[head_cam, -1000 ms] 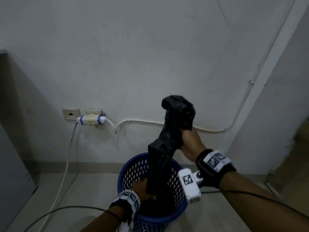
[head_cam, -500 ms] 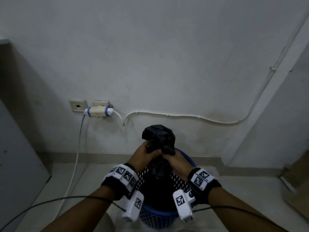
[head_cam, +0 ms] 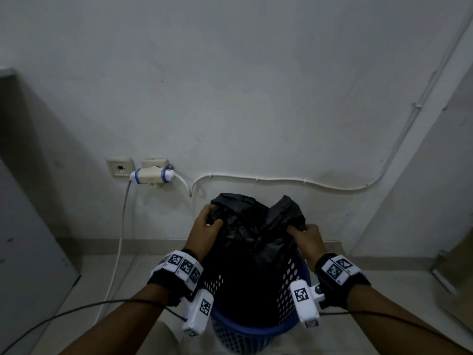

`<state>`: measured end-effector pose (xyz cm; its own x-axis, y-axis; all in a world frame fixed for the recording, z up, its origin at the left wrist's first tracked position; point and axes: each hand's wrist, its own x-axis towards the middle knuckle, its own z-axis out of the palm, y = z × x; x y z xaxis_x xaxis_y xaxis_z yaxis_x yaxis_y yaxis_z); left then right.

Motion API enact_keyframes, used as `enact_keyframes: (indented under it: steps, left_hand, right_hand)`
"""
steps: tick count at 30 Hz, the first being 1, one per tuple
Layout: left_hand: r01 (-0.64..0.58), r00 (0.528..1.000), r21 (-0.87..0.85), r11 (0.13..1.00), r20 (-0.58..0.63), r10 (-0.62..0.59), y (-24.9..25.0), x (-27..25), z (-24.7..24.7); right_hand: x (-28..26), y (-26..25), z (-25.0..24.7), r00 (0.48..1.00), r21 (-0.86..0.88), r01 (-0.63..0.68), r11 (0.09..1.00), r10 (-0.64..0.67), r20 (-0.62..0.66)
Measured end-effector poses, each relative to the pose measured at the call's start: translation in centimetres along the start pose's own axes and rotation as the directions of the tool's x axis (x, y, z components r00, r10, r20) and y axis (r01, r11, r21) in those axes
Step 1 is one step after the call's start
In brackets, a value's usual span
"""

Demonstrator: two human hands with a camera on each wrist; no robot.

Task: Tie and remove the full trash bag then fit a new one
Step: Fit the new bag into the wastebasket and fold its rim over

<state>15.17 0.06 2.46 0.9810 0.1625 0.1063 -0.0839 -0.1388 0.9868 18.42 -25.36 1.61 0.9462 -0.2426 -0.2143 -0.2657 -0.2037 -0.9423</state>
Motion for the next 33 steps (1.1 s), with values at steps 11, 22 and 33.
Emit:
enact_keyframes:
  steps: [11,22,33]
  left_hand:
    - [0.127,0.992,-0.138,0.982,-0.003,-0.128,0.2,-0.6,1.0]
    - [0.122,0.992,-0.112,0.986,-0.030,-0.126,1.3,-0.6,-0.8]
    - [0.045,0.998,0.058,0.997,-0.044,-0.042,0.7,-0.7,-0.1]
  right_hand:
    - [-7.0,-4.3,2.9,0.388,-0.614,0.748,0.252,-0.917,0.096]
    - [-5.5,-2.6,1.4,0.445,-0.778,0.623,0.083,-0.855,0.265]
    - [-5.5,-2.8,1.8,0.637,-0.447,0.767,0.461,-0.631,0.443]
